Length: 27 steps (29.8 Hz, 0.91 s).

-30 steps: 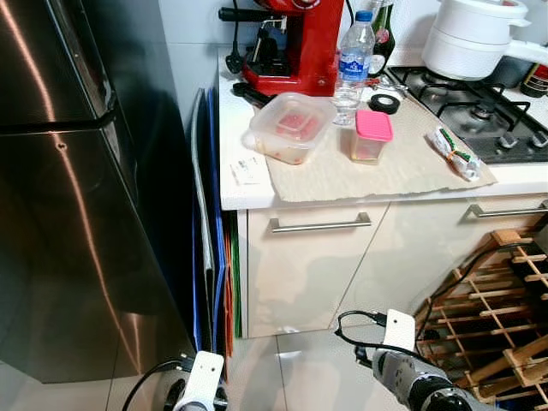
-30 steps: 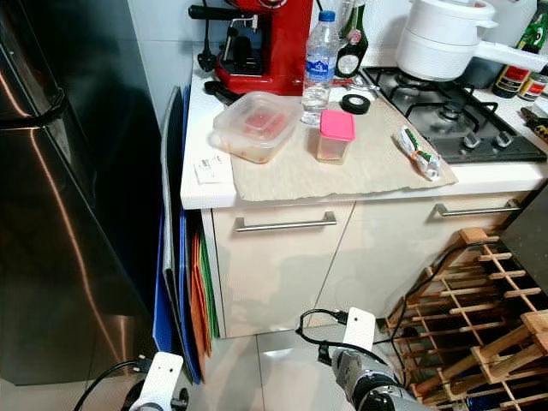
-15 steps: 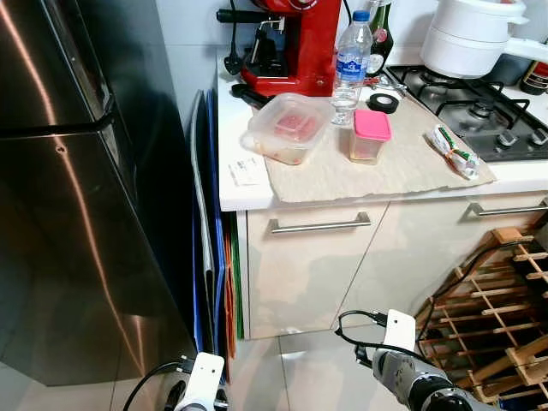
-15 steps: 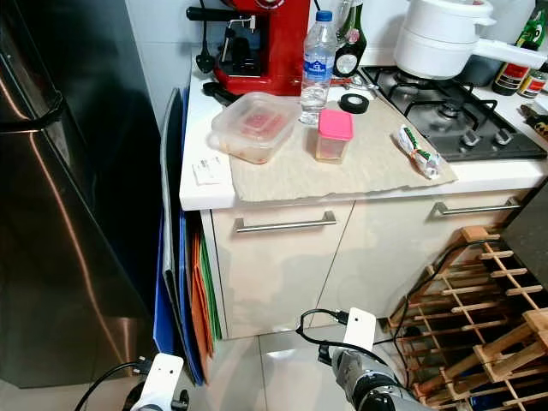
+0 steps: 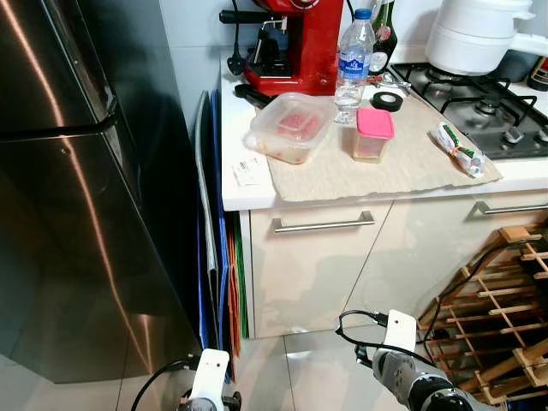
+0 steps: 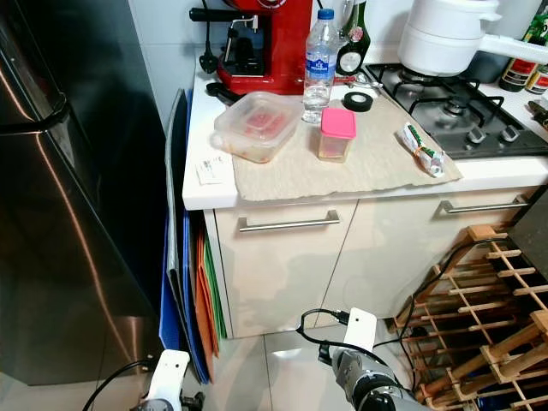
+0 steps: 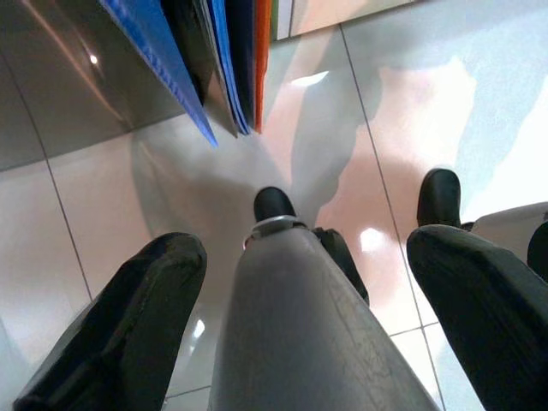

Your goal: Restocking fridge

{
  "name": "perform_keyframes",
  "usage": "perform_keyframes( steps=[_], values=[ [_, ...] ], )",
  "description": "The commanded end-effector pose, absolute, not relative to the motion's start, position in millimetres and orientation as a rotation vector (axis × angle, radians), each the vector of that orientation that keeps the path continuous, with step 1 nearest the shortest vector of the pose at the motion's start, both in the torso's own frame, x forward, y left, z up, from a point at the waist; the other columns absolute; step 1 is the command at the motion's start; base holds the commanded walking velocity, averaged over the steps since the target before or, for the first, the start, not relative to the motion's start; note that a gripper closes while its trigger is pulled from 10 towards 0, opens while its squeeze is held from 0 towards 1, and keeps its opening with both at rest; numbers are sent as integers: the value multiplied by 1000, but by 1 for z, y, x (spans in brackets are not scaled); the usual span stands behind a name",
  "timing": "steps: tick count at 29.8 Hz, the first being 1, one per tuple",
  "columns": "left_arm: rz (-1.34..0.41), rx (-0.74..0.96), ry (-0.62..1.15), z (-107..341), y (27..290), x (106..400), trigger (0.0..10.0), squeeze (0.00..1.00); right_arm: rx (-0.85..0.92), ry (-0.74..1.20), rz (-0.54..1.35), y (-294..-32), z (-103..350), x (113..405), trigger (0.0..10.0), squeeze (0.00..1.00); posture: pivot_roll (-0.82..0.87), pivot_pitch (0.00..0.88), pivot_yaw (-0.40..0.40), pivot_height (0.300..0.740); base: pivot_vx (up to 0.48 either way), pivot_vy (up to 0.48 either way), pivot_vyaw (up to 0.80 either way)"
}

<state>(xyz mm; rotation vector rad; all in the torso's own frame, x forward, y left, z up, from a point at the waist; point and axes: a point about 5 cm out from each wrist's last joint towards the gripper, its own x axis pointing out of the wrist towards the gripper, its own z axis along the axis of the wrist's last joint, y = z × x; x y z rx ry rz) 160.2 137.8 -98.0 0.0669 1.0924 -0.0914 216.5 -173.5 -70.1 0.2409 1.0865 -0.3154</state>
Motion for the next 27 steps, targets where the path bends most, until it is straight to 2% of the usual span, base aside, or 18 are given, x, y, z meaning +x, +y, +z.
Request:
perform_keyframes(
  steps=[1,27],
  values=[
    [-141,-23,939,-44,120,258,10000,0,237,1078,-321,-176,-70,217,10000,0,69,0,-10,740,0,0,0],
    [-154,22,929,-43,124,259,10000,0,211,1083,-299,-175,-69,217,10000,0,73,0,-10,740,0,0,0]
  ],
)
